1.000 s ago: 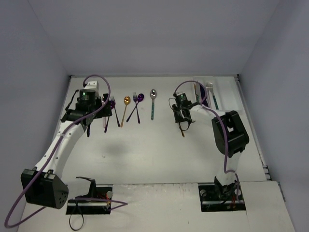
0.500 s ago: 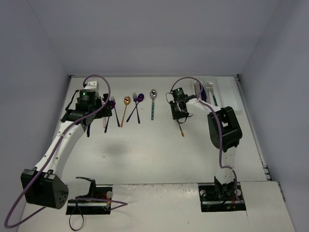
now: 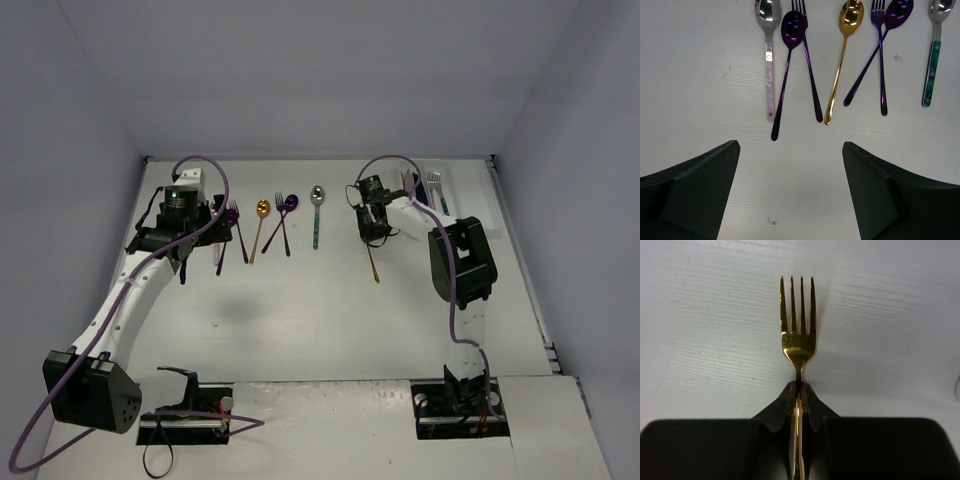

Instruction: Sort the eating utensils into containers

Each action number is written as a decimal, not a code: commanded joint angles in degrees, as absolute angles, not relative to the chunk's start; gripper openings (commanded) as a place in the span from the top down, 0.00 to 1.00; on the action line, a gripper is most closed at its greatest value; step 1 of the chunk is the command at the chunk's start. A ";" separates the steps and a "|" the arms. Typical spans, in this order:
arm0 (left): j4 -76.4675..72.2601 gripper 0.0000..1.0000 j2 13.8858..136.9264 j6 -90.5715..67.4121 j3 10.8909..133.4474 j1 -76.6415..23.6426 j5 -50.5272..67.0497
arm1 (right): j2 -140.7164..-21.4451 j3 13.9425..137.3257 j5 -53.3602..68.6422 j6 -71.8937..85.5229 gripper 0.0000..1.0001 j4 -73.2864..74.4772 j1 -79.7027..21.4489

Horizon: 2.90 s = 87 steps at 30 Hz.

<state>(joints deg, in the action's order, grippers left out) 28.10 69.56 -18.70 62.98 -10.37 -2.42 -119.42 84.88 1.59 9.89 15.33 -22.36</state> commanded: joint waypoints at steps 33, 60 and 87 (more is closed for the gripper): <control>27.04 0.19 69.49 -17.31 64.78 -9.84 -4.48 | -135.00 115.64 1.64 -17.84 1.00 9.99 5.21; 27.16 0.19 69.57 -17.60 65.04 -9.91 -3.76 | -126.22 114.16 3.81 -10.76 0.54 8.79 5.55; 27.33 0.18 68.01 -17.40 65.12 -9.84 -5.65 | -123.32 105.35 -8.90 15.45 0.50 3.85 -39.58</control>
